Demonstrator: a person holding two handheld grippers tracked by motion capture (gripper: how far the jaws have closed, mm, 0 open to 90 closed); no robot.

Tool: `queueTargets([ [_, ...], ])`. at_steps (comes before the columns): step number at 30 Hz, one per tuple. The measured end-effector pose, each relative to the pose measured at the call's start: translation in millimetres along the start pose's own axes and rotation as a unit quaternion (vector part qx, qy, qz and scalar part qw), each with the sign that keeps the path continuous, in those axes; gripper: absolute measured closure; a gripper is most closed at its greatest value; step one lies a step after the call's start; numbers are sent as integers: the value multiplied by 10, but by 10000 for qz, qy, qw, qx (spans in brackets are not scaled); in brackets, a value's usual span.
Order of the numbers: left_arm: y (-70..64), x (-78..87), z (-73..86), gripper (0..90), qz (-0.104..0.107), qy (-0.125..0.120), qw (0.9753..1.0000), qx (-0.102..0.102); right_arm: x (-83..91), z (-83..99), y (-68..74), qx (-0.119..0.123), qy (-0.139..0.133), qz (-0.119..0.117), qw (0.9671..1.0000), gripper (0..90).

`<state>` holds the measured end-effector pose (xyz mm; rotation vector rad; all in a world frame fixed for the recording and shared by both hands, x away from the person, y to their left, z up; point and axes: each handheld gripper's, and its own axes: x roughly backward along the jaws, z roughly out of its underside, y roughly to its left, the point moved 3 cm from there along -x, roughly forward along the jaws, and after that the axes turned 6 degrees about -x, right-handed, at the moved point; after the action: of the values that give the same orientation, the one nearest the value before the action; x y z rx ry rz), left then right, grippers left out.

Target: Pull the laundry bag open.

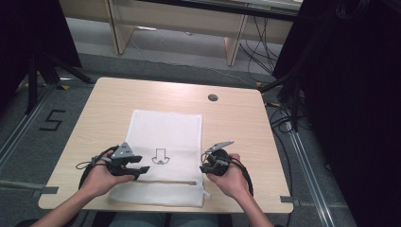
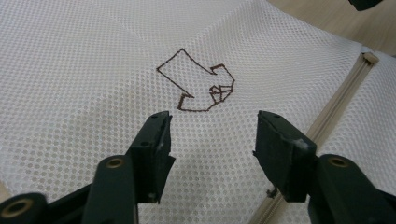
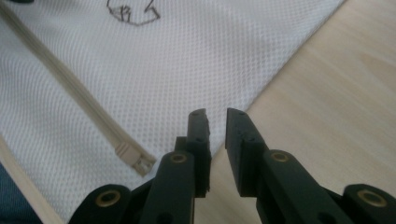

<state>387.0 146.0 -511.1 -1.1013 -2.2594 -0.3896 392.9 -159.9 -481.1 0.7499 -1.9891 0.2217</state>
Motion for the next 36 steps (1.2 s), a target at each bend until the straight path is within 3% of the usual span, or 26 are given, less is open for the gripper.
queueTargets([
  [4,-35,-41,-34,422,-21,17,10000,9,6,66,12,137,149,3,9998,835],
  [8,-96,-63,-74,420,11,-63,9999,-84,32,122,44,66,236,29,9997,871],
  [9,-100,-59,-80,420,55,7,9997,-219,36,135,62,22,303,-11,9995,884],
  [10,-122,-72,-77,420,8,-37,9999,-133,33,141,79,-12,324,-26,9995,895],
  [11,-127,-64,-82,420,46,35,9997,-225,34,140,88,-8,342,-25,9994,900],
  [14,-166,-61,-107,420,84,-70,9994,-314,40,121,102,-57,359,5,9993,900],
  [16,-192,-68,-115,420,98,-92,9995,-291,42,120,122,-307,427,-2,9986,900],
  [19,-231,-91,-126,427,199,-96,9992,-324,31,124,111,-382,374,-96,9985,900],
  [25,-304,-147,-146,441,337,-66,9985,-418,36,136,129,-659,550,-193,9961,900],
  [26,-328,-165,-153,443,423,-145,9983,-378,23,132,125,-522,487,-255,9971,900],
  [28,-350,-174,-155,448,496,-72,9977,-450,12,139,169,-642,646,-237,9956,900],
  [29,-357,-177,-162,449,472,-61,9974,-533,1,138,178,-590,649,-290,9957,900],
  [30,-380,-188,-170,451,500,-99,9975,-492,-20,133,173,-449,621,-282,9967,900],
  [31,-397,-192,-175,453,572,-81,9972,-473,-21,137,196,-558,729,-239,9955,900],
  [34,-430,-225,-182,457,597,-95,9964,-587,-69,127,179,-314,700,-308,9966,900],
  [35,-453,-234,-184,457,637,-101,9966,-521,-67,133,190,-499,800,-237,9953,900],
  [36,-461,-243,-184,458,645,-76,9965,-528,-87,130,165,-352,738,-293,9962,900],
])
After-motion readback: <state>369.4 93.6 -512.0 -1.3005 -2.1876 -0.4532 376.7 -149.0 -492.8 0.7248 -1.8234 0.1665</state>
